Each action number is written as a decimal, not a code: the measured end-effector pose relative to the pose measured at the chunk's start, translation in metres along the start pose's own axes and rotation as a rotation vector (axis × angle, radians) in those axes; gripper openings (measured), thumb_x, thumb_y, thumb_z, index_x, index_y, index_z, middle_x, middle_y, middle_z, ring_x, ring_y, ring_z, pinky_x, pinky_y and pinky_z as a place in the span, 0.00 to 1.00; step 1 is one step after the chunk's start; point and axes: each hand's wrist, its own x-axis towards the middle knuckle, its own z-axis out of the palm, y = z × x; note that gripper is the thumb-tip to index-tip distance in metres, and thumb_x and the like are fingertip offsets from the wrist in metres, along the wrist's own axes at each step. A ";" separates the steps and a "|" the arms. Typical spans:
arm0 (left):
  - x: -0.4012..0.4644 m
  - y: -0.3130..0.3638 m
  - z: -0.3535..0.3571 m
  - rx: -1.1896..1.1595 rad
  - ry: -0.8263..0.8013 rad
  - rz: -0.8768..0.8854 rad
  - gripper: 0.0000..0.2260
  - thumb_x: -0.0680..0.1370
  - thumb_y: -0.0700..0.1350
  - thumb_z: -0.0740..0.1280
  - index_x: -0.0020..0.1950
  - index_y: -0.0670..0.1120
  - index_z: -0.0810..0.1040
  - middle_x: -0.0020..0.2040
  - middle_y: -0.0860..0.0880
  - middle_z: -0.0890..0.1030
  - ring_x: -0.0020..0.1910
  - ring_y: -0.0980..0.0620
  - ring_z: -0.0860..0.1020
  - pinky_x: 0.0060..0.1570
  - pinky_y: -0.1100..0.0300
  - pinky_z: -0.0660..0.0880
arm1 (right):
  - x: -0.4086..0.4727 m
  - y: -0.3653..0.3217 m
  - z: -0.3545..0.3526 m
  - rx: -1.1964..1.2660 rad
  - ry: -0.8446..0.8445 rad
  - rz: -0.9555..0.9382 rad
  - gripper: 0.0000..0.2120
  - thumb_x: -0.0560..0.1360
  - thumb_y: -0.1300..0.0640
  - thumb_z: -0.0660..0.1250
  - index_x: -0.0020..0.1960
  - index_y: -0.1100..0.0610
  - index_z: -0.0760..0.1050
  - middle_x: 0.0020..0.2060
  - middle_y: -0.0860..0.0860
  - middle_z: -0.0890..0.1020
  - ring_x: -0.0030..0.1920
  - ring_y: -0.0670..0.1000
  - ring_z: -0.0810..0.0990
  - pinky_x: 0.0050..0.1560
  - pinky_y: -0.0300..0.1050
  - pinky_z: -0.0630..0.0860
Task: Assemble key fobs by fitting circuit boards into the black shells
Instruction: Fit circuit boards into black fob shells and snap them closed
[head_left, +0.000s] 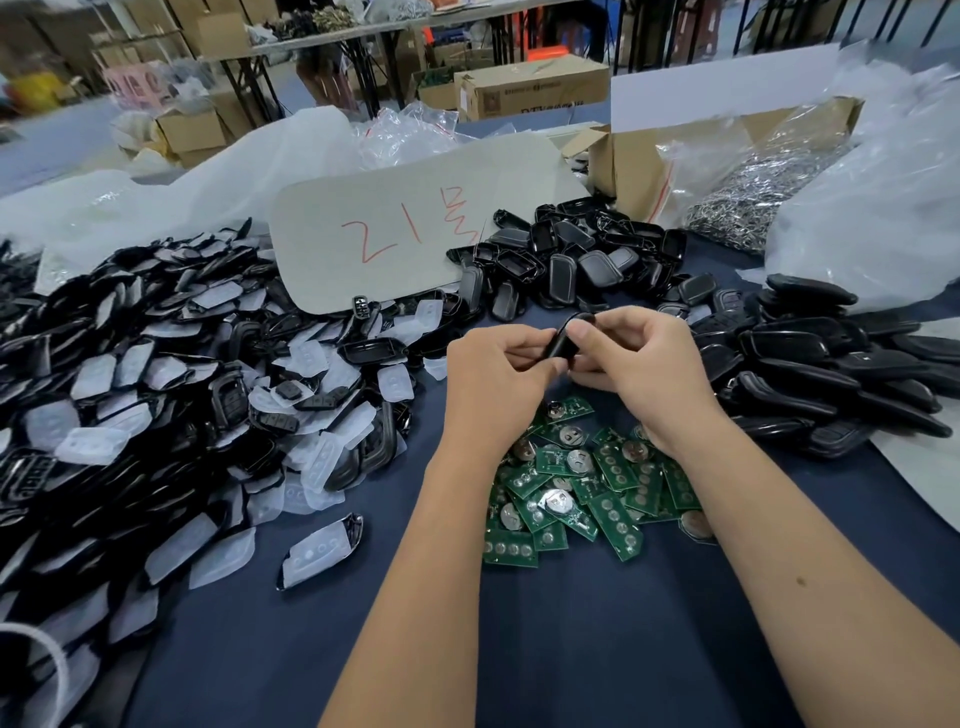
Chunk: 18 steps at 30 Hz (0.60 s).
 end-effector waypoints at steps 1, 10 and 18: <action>0.001 -0.001 -0.001 -0.007 -0.001 -0.004 0.11 0.73 0.36 0.78 0.54 0.47 0.89 0.43 0.54 0.87 0.43 0.59 0.84 0.49 0.64 0.81 | 0.000 -0.001 -0.002 -0.003 -0.038 -0.006 0.08 0.77 0.54 0.76 0.54 0.55 0.83 0.43 0.56 0.87 0.43 0.55 0.88 0.45 0.53 0.86; 0.002 -0.002 -0.005 -0.112 -0.095 -0.016 0.10 0.73 0.34 0.77 0.52 0.44 0.88 0.43 0.50 0.88 0.41 0.57 0.85 0.49 0.60 0.83 | 0.000 -0.002 -0.011 -0.039 -0.175 -0.122 0.09 0.81 0.64 0.70 0.55 0.54 0.86 0.43 0.55 0.86 0.34 0.52 0.79 0.35 0.41 0.79; 0.006 -0.011 -0.006 -0.185 -0.052 -0.103 0.09 0.71 0.35 0.80 0.46 0.46 0.88 0.41 0.48 0.87 0.40 0.55 0.83 0.47 0.58 0.81 | -0.002 -0.004 -0.012 0.094 -0.250 -0.070 0.08 0.81 0.69 0.66 0.56 0.63 0.82 0.50 0.60 0.85 0.44 0.55 0.81 0.49 0.45 0.82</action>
